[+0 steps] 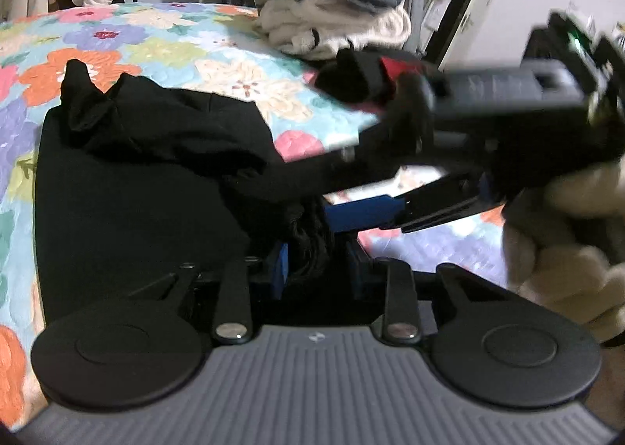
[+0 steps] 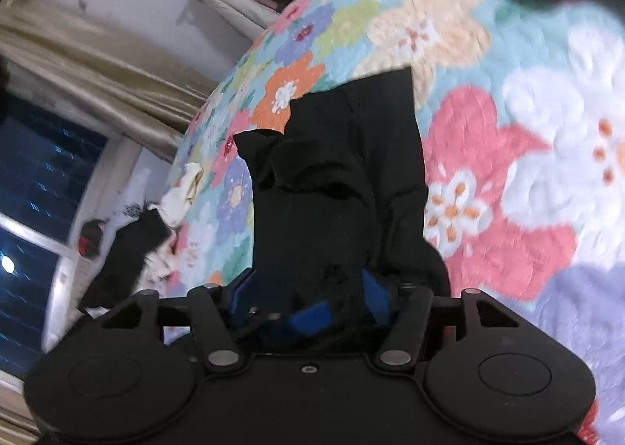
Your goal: Fold clothes
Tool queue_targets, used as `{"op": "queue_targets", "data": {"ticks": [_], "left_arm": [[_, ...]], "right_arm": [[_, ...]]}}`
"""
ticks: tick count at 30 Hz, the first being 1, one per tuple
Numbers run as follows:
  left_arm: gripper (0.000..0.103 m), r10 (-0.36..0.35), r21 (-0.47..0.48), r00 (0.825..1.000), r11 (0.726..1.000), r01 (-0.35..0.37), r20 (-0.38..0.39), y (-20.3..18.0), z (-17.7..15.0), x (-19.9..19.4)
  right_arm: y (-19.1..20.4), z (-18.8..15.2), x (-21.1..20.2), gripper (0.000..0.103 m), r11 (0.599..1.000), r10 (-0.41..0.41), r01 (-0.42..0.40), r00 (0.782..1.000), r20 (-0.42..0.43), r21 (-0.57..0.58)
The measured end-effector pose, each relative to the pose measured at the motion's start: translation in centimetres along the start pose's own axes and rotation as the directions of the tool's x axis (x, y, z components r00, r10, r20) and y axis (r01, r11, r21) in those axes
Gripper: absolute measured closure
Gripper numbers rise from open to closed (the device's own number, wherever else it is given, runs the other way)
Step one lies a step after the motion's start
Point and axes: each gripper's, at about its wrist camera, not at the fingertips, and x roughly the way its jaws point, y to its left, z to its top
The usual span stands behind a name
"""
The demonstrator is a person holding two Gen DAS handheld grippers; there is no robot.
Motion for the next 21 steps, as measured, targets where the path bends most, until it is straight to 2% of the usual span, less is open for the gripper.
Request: {"op": "queue_targets", "data": {"ticks": [4,5,7,8,9,12,14,16,19,21], "left_arm": [[0.073,0.020,0.029,1.000,0.999,-0.020,0.005,-0.5,-0.1,0.0],[0.073,0.023,0.031,1.000,0.999,-0.023,0.008,-0.6,-0.1,-0.1],[0.073,0.026,0.033,1.000,0.999,-0.026,0.003,-0.6,-0.1,-0.4],[0.073,0.026,0.034,1.000,0.999,-0.026,0.000,-0.6,0.0,-0.6],[0.073,0.028,0.033,1.000,0.999,-0.028,-0.003,-0.5,0.0,-0.8],[0.070,0.032,0.008,0.999,0.999,-0.032,0.001,-0.2,0.7,-2.6],[0.066,0.081,-0.018,0.996,0.997,-0.081,0.040,0.2,0.8,-4.7],[0.061,0.103,-0.039,0.992,0.994,-0.101,0.066,0.8,0.6,-6.1],[0.059,0.122,-0.068,0.991,0.991,-0.119,0.046,1.7,0.3,-6.2],[0.059,0.127,-0.056,0.992,0.990,-0.126,0.011,1.6,0.1,-5.2]], "right_arm": [[0.8,-0.5,1.2,0.040,0.988,-0.116,0.115,0.993,-0.002,-0.105],[1.2,-0.7,1.7,0.043,0.978,-0.142,0.141,0.990,0.003,-0.152],[2.1,-1.0,2.5,0.065,0.950,-0.192,0.190,0.981,0.019,-0.247],[2.6,-1.1,2.7,0.085,0.933,-0.208,0.210,0.977,0.039,-0.293],[3.2,-1.2,2.9,0.087,0.916,-0.217,0.224,0.974,0.059,-0.334],[4.1,-1.1,1.4,0.089,0.910,-0.158,0.187,0.982,0.107,-0.371],[4.5,-1.1,-0.4,0.090,0.896,-0.155,0.202,0.977,0.149,-0.395],[4.3,-1.0,-2.0,0.091,0.902,-0.152,0.200,0.977,0.153,-0.383],[2.9,-0.8,-2.1,0.091,0.914,-0.207,0.233,0.972,0.113,-0.331],[2.5,-0.9,-1.1,0.091,0.895,-0.273,0.291,0.957,0.102,-0.339]]}}
